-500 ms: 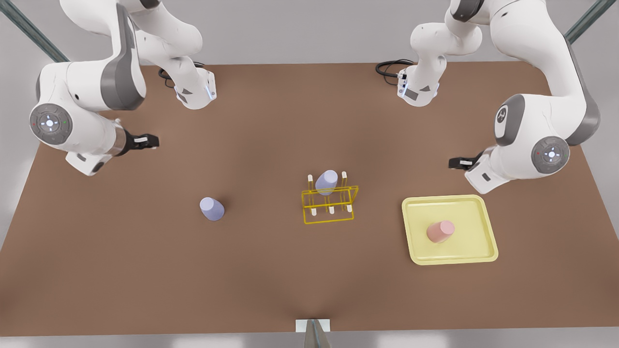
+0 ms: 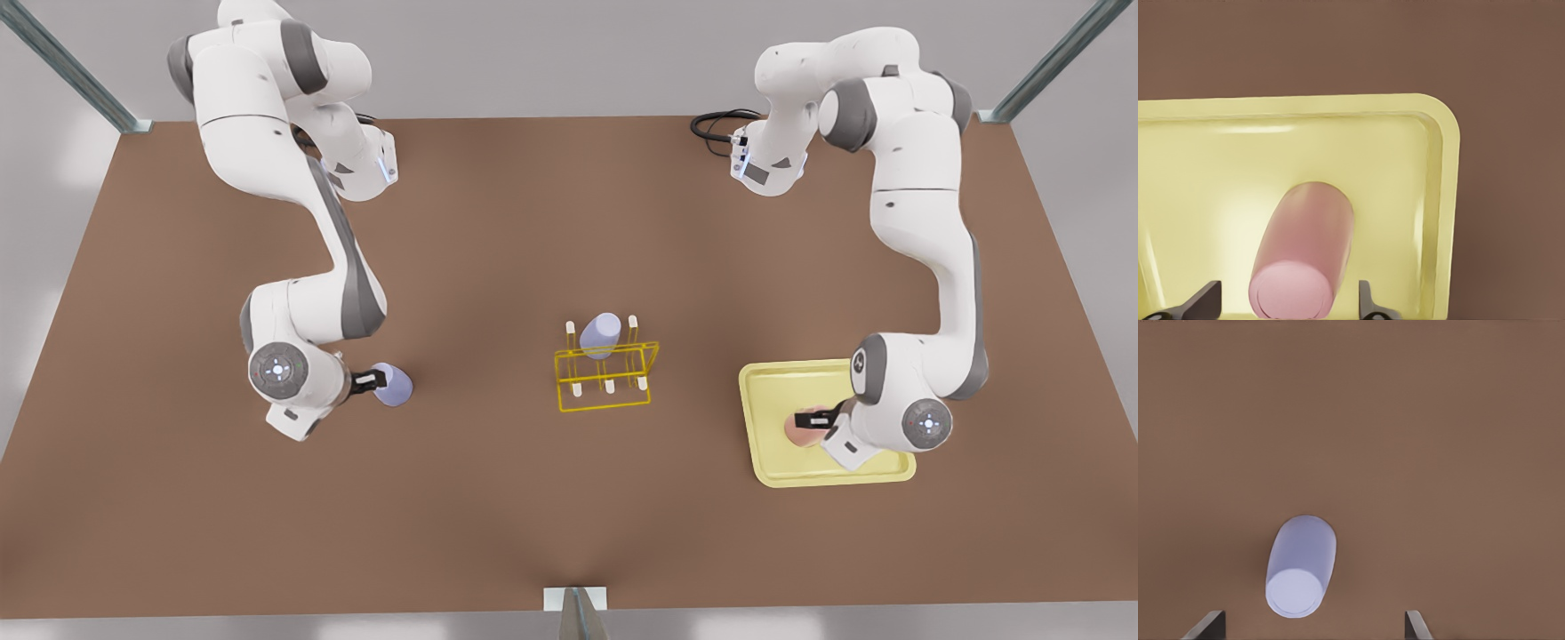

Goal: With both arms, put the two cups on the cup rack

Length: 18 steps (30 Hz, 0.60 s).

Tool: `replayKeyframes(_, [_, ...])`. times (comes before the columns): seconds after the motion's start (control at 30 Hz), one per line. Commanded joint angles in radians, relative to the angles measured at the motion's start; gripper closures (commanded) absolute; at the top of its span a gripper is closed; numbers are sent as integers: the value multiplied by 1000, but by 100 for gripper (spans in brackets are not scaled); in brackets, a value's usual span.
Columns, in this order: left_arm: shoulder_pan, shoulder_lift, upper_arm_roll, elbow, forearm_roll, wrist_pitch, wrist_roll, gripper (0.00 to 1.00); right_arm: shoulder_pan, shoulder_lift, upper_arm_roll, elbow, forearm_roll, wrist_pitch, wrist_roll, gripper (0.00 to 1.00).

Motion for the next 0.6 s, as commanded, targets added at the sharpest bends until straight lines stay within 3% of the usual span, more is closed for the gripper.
replayKeyframes(0.0, [-2, 10, 0, -12, 1, 149, -46, 0, 0, -1, 0, -32, 16, 243, 86, 0])
replayKeyframes(0.17, [1, -60, 1, -164, -1, 219, -47, 0, -1, -10, 1, -179, 54, 378, 86, 0])
replayKeyframes(0.43, [-1, -36, 1, -202, 1, 288, -46, 0, 2, -8, 1, -302, 82, 434, 84, 0])
replayKeyframes(0.5, [1, -29, 1, -201, 1, 299, -44, 23, 2, -8, 1, -317, 82, 442, 84, 0])
replayKeyframes(0.57, [1, -31, 1, -201, 2, 299, -44, 23, 2, -13, 1, -357, 84, 468, 84, 0])
